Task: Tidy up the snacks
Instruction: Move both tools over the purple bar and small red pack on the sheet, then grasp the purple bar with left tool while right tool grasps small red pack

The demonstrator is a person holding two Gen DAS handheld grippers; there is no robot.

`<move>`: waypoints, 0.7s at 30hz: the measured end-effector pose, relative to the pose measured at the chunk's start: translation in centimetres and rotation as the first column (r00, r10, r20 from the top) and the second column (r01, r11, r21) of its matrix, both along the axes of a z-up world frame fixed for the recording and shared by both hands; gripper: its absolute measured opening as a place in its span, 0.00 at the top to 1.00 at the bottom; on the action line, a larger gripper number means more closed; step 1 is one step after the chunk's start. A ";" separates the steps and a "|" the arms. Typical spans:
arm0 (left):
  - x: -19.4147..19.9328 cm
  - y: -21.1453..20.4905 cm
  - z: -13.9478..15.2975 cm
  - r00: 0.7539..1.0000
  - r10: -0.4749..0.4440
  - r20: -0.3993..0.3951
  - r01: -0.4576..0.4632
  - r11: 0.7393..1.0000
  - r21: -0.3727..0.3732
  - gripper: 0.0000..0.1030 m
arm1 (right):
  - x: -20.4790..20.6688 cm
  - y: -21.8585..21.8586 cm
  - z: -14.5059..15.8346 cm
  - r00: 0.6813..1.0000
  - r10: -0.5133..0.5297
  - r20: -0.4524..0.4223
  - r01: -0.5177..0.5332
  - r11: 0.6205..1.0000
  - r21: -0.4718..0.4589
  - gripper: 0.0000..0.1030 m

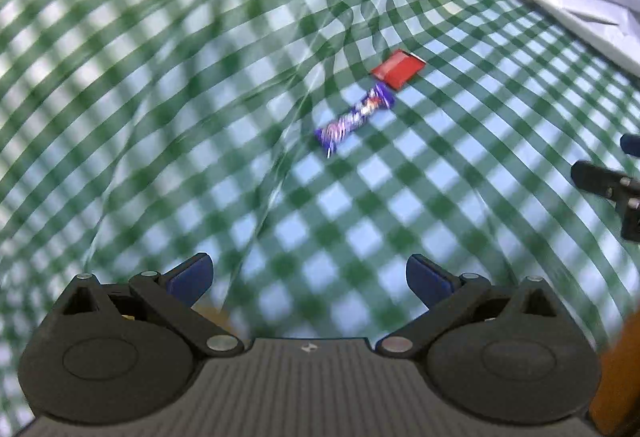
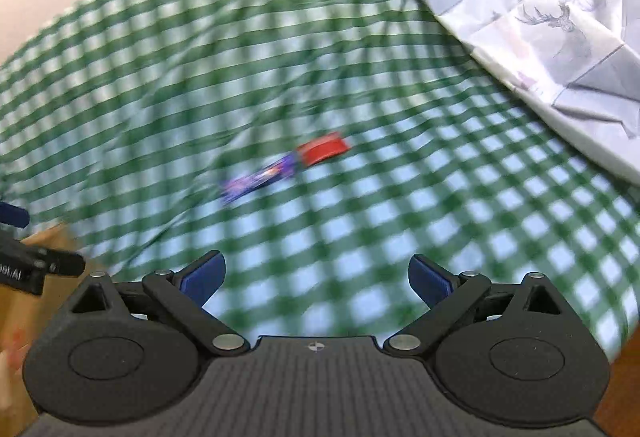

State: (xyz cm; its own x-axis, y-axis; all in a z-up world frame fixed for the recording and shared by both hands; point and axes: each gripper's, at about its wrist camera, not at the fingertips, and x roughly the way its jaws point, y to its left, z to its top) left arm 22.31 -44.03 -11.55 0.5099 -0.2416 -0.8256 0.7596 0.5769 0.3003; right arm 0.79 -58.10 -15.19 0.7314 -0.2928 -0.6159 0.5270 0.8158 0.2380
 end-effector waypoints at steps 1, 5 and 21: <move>1.2 -1.5 -0.9 1.000 -0.006 0.008 0.006 1.000 -0.001 0.00 | 1.5 -1.7 -0.9 1.000 -0.008 -0.008 0.007 1.000 -0.004 0.05; 6.0 -7.4 -4.8 1.000 -0.026 0.016 0.026 1.000 0.007 0.00 | 8.1 -7.5 -4.4 1.000 0.004 -0.019 -0.004 1.000 -0.022 0.05; 14.2 -17.3 -13.3 0.973 -0.231 -0.001 0.230 0.972 0.043 0.00 | 28.9 -15.4 -13.9 0.976 0.199 -0.087 -0.208 0.971 -0.113 0.01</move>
